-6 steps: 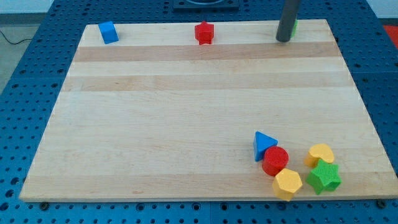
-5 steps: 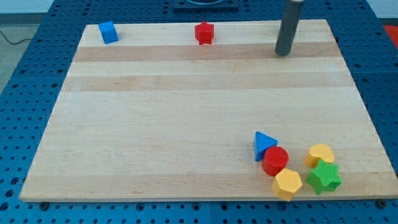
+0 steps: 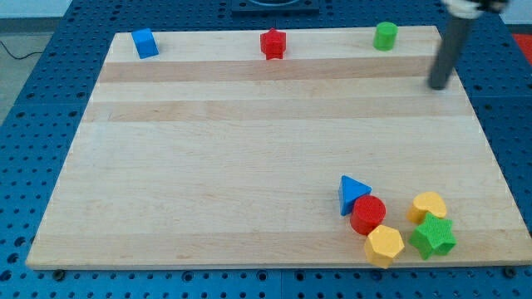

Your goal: Point your arm at the bottom right corner of the board

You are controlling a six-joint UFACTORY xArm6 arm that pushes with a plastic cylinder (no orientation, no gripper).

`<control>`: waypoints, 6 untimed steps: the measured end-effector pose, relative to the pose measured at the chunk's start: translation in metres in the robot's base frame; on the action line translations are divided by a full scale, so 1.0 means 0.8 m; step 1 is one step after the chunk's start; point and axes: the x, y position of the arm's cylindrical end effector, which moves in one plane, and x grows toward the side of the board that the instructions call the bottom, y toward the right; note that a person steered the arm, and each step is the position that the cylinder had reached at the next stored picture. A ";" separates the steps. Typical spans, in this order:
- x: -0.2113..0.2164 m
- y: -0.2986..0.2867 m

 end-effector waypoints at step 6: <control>0.341 0.030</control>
